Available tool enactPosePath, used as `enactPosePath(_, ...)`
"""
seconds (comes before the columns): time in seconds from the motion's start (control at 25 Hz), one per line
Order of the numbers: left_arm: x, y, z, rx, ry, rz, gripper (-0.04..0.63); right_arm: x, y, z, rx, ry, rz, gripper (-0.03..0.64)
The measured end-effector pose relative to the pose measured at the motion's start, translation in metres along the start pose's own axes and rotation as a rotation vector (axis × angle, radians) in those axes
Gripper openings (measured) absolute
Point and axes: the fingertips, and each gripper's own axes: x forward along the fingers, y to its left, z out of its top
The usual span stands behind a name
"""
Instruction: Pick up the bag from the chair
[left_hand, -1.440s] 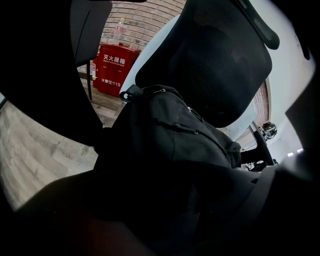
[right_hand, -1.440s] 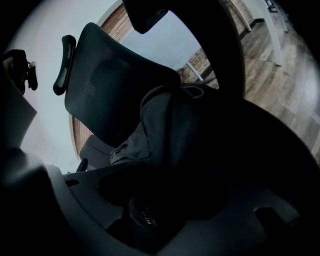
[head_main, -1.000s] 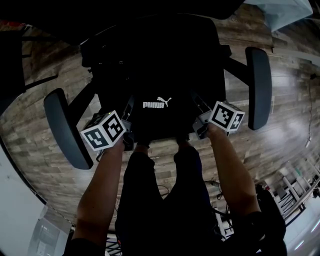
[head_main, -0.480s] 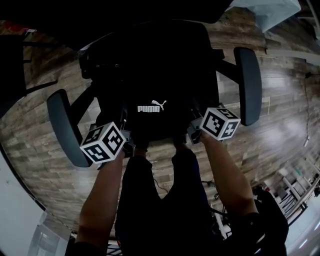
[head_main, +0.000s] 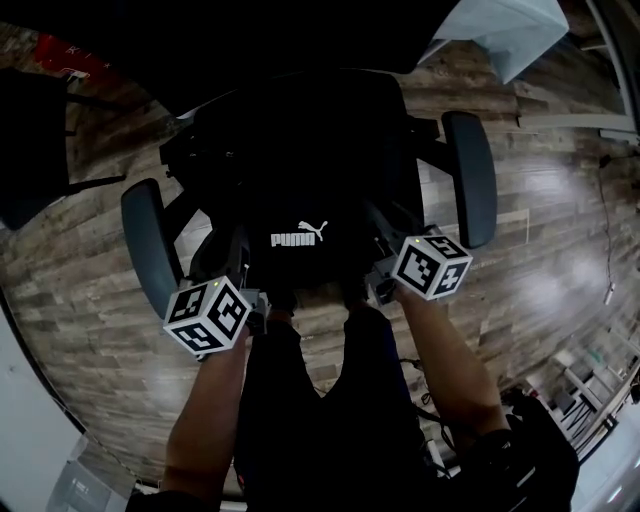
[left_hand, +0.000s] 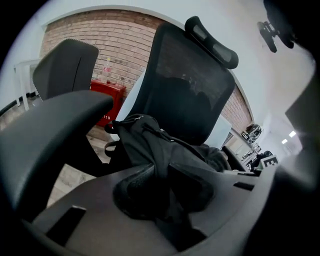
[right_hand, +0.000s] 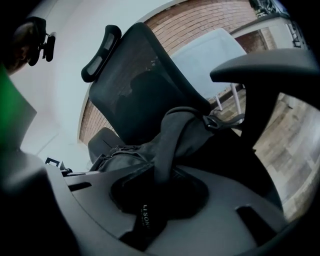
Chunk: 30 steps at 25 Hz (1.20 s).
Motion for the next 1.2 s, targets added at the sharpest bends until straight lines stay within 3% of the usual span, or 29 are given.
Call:
enactPosePath(0.24,-0.035,-0.018,0.037,0.028,-0.087,-0.023,0.094,-0.022,0.035,0.025,-0.033,-0.051,0.037,0.067)
enactPosePath(1.2,-0.178,-0.089,0.164,0.065,-0.305,-0.096,0.087,-0.125,0.182,0.127,-0.154,-0.174,0.144,0.067)
